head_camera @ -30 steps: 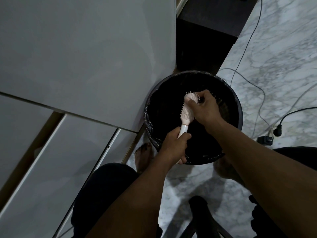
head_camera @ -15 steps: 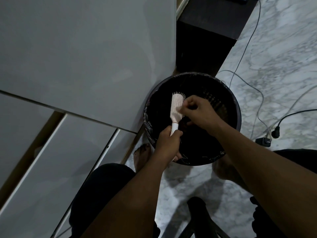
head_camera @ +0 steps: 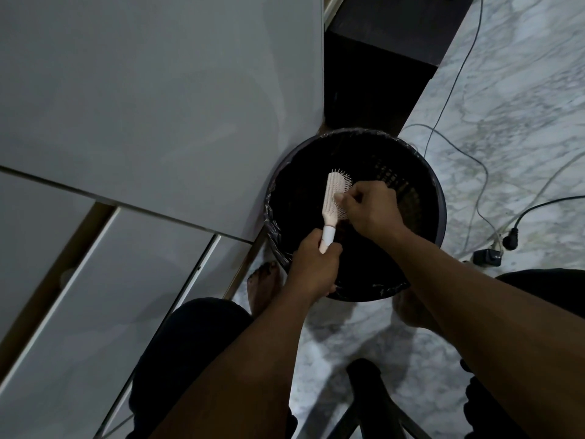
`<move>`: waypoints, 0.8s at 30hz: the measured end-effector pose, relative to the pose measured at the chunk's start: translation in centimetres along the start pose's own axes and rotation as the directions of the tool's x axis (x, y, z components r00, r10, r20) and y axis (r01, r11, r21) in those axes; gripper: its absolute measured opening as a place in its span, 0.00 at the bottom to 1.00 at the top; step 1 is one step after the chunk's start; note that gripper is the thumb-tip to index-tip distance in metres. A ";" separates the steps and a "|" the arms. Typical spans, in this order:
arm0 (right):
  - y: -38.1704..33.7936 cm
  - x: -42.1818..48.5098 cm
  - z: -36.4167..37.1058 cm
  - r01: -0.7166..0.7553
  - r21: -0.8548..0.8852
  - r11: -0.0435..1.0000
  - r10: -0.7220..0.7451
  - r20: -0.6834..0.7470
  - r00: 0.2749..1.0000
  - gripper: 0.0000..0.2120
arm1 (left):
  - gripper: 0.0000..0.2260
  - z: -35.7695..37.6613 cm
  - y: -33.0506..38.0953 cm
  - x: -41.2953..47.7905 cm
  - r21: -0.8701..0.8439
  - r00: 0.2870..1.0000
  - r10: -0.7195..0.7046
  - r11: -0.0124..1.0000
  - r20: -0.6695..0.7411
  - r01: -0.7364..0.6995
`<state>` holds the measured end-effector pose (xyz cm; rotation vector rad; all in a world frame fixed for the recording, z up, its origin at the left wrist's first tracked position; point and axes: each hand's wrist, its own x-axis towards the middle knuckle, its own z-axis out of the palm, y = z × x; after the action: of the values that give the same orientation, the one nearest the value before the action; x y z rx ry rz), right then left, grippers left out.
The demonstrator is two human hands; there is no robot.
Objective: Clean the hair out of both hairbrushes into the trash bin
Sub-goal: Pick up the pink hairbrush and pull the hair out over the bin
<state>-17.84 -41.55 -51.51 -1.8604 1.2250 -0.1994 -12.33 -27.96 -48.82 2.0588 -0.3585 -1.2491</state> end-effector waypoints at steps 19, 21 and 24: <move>-2.2 -1.4 -3.8 -0.124 -0.035 0.992 0.126 0.096 0.987 0.16 | 0.06 -3.5 0.9 -3.0 0.069 0.986 0.115 0.992 -0.117 -0.108; -3.9 -2.2 -5.2 -0.062 -0.079 0.995 0.074 0.158 0.985 0.16 | 0.07 -4.4 1.5 -4.7 0.103 0.975 0.155 0.985 -0.161 -0.139; -7.9 -3.8 -7.7 0.107 -0.125 0.986 -0.076 0.235 0.969 0.14 | 0.07 -5.9 3.1 -7.7 0.188 0.930 0.247 0.961 -0.271 -0.201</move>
<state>-18.70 -41.86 -39.85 -1.9980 1.0160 0.0514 -10.77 -23.45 -39.80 2.2234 -0.5508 -0.7867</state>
